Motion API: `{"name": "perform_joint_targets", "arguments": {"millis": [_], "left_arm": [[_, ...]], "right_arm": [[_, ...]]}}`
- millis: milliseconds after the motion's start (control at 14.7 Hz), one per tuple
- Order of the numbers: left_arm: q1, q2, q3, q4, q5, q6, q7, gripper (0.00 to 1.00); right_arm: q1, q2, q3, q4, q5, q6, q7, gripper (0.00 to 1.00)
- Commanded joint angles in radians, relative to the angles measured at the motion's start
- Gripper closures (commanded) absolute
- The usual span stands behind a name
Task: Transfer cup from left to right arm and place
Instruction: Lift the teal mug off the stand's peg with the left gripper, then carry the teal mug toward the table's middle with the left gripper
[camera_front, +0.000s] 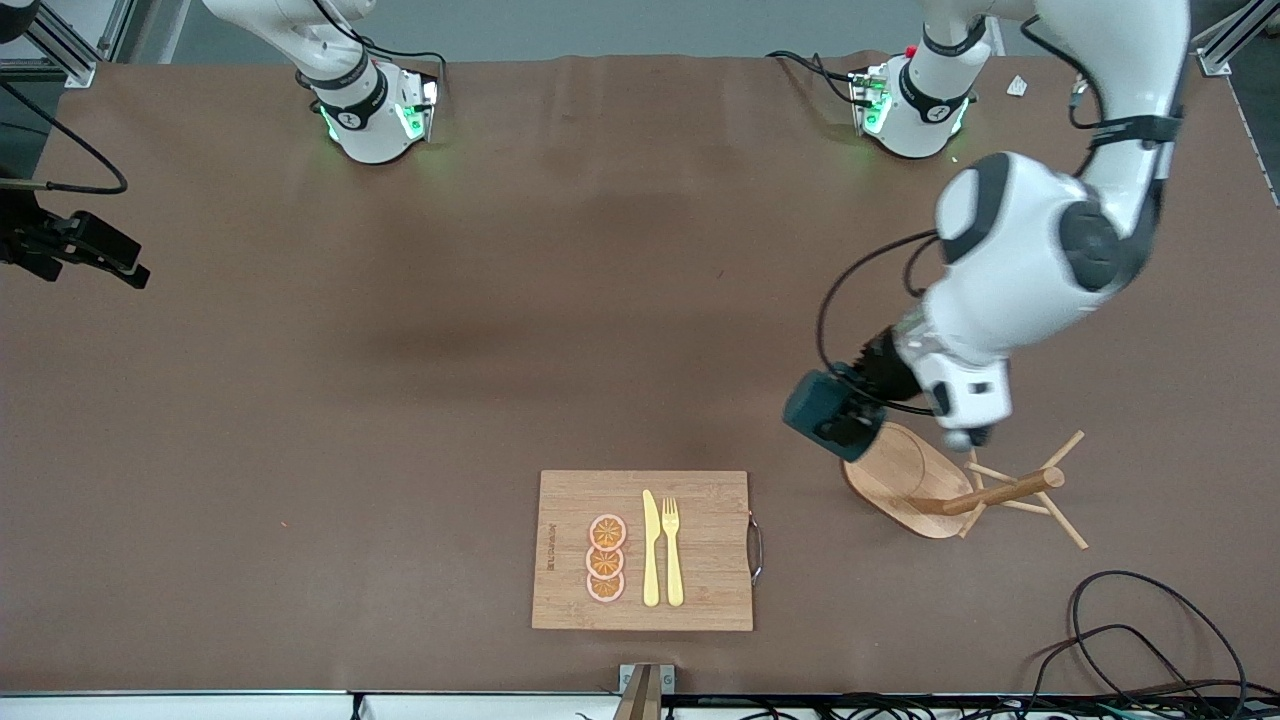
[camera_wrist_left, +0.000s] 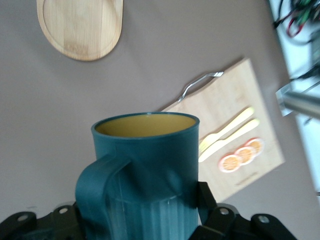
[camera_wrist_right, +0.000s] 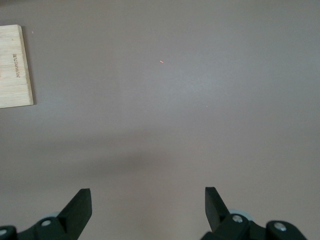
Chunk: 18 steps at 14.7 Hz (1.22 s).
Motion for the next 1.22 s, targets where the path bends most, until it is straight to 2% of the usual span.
{"name": "perform_joint_targets", "arguments": {"millis": [0,340,679,951,1155], "left_arm": [[-0.093,0.1,0.007,0.07,0.167,-0.006,-0.067,0.57],[-0.229,0.258,0.02,0.153,0.332,0.034,-0.123,0.58],[-0.32,0.336,0.024,0.179,0.56,0.048,-0.201,0.58],[-0.386,0.373,0.026,0.184,0.761,0.178,-0.253,0.58],[-0.424,0.396,0.032,0.184,1.028,0.192,-0.305,0.58]], "right_arm": [[-0.003,-0.011,0.001,-0.014,-0.003,0.005,-0.003,0.0],[-0.003,-0.011,0.001,-0.014,-0.003,0.005,-0.003,0.0],[-0.003,-0.01,0.001,-0.014,-0.003,0.005,-0.003,0.0],[-0.003,-0.01,-0.001,-0.014,-0.003,0.007,-0.003,0.0],[-0.003,-0.01,0.001,-0.014,-0.003,0.007,-0.003,0.0]]}}
